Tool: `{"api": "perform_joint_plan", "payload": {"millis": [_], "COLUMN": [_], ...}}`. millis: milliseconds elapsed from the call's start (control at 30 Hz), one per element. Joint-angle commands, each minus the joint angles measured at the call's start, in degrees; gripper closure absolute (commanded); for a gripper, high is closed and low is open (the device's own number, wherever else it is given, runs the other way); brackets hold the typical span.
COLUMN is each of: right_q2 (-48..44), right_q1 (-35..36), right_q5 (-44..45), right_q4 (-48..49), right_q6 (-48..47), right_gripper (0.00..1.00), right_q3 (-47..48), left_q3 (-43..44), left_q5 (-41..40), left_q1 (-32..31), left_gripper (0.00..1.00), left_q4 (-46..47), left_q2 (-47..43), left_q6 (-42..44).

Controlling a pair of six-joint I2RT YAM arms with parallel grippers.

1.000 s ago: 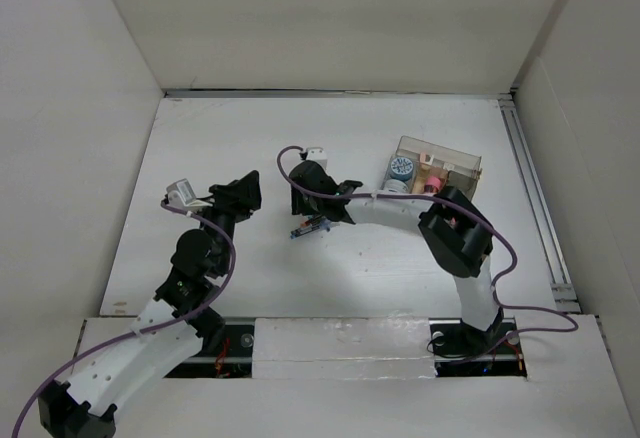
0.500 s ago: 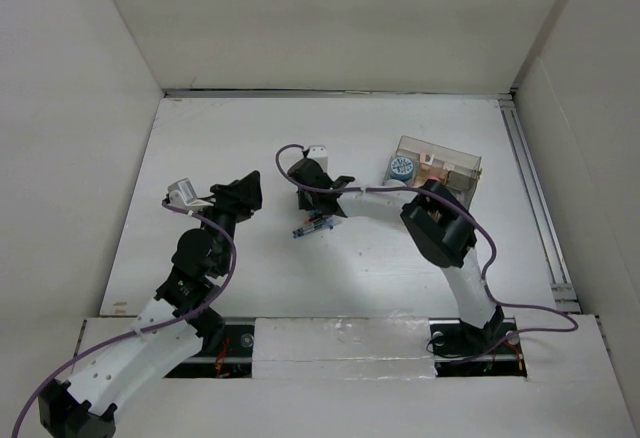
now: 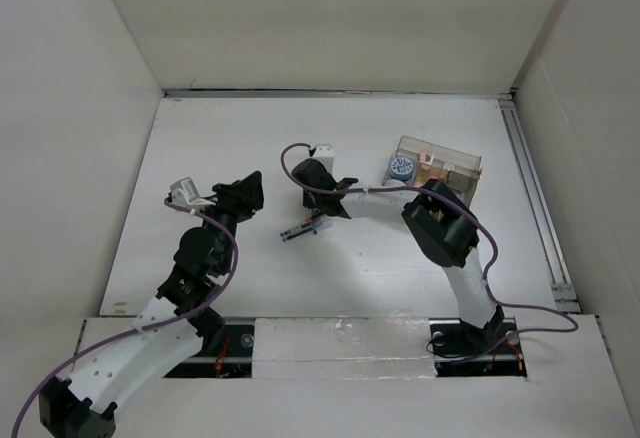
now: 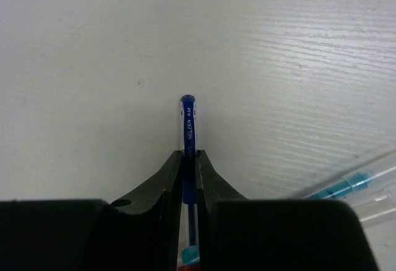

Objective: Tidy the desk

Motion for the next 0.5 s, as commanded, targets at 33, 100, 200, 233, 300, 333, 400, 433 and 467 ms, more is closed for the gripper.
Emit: {"api": "perform_joint_plan", "payload": {"millis": [33,100,200,233,300,333,400,433,467], "right_q2": [-4.2,-6.4,-8.1,-9.1,-9.8,-10.5,-11.1,-11.6,-11.7], "right_q1": [-0.7,-0.7,-0.2,-0.2,-0.2,-0.2,-0.2,-0.2,-0.2], "right_q5": [6.1,8.4,11.0,11.2,11.8,12.3,13.1,13.3,13.5], "right_q4": [2.3,3.8,5.6,5.8,7.0,7.4,8.4,10.4,10.8], "right_q6": [2.4,2.5,2.6,2.6,3.2,3.2,3.4,3.6,3.9], "right_gripper": [1.0,1.0,1.0,1.0,1.0,1.0,1.0,0.99,0.99], "right_q3": [-3.5,-4.7,-5.6,-5.7,-5.8,-6.0,-6.5,-6.8,-7.1], "left_q3": [0.2,0.5,0.6,0.6,0.5,0.6,0.5,0.4,0.4], "left_q5": [0.8,0.7,1.3,1.2,1.0,1.1,1.5,1.4,1.3], "left_q1": [-0.1,-0.1,-0.1,-0.1,-0.1,-0.1,-0.1,-0.1,-0.1], "left_gripper": [0.38,0.38,0.38,0.38,0.38,0.38,0.38,0.38,0.38], "left_q4": [3.0,2.9,2.7,2.9,2.8,2.6,2.9,3.1,3.1], "left_q2": [0.2,0.7,0.7,0.7,0.7,0.7,0.6,0.7,0.8], "left_q6": [0.7,0.7,0.7,0.8,0.7,0.7,0.7,0.7,0.7]}}
